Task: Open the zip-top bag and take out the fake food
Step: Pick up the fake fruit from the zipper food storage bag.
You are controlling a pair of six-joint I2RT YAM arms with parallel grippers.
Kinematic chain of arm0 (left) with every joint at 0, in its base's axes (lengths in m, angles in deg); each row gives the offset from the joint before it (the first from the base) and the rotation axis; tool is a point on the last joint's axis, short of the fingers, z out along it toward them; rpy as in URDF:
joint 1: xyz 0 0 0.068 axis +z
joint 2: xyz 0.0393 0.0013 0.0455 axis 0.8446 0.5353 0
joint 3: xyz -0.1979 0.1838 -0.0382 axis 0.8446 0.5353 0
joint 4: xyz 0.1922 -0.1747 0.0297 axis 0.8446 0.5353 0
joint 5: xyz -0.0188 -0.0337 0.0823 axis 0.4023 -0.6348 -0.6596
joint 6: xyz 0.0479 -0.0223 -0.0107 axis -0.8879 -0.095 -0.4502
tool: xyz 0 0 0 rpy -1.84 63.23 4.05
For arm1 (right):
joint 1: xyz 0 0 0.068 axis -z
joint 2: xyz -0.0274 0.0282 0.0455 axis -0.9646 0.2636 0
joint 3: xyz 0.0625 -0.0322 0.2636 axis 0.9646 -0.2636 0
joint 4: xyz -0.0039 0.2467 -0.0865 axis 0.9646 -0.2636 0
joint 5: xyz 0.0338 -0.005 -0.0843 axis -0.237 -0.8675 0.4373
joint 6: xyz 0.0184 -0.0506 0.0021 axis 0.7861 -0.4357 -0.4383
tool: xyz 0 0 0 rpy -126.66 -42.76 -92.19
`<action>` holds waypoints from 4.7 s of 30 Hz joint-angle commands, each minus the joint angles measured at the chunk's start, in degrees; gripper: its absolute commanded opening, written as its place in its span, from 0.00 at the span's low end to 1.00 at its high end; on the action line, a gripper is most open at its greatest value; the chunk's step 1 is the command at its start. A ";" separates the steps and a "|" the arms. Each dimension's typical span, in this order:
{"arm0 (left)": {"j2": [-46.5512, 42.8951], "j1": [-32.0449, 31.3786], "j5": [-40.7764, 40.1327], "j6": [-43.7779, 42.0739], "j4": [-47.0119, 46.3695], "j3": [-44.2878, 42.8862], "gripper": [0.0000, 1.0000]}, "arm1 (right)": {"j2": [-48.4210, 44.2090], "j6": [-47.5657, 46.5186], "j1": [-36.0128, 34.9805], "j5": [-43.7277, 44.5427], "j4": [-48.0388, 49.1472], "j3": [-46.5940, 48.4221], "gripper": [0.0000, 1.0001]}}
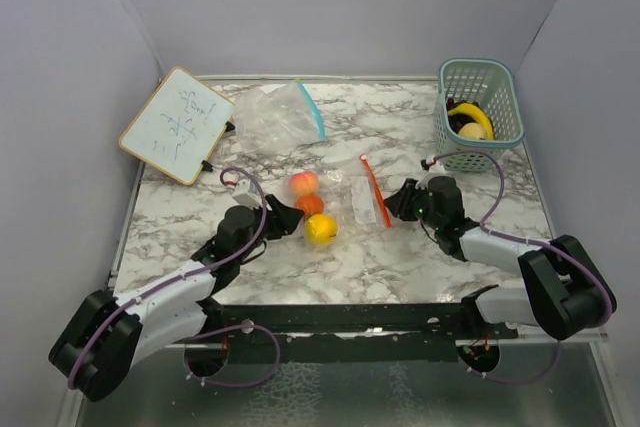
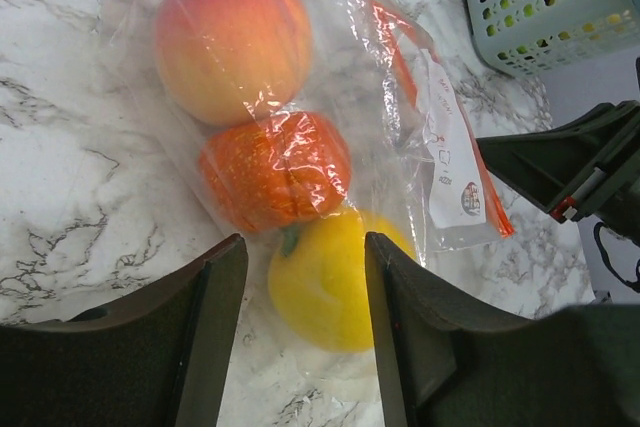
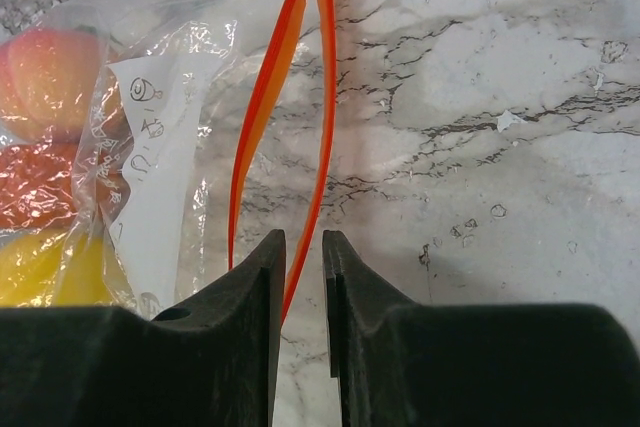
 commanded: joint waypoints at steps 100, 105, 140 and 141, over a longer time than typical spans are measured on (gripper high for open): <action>29.89 4.45 10.57 0.14 -22.18 -4.95 0.00 | 0.61 -0.53 0.00 -5.42 1.32 1.02 0.18; 29.68 4.49 10.93 -0.01 -22.23 -5.00 0.00 | 3.19 2.07 -0.01 -13.51 7.96 0.13 0.16; 18.09 3.97 12.72 -8.63 -11.21 -10.44 0.00 | 27.43 13.96 0.00 -28.09 68.45 -12.48 0.29; 16.65 3.97 12.92 -8.99 -9.83 -11.16 0.00 | 26.55 13.41 0.06 -27.72 67.19 -12.39 0.30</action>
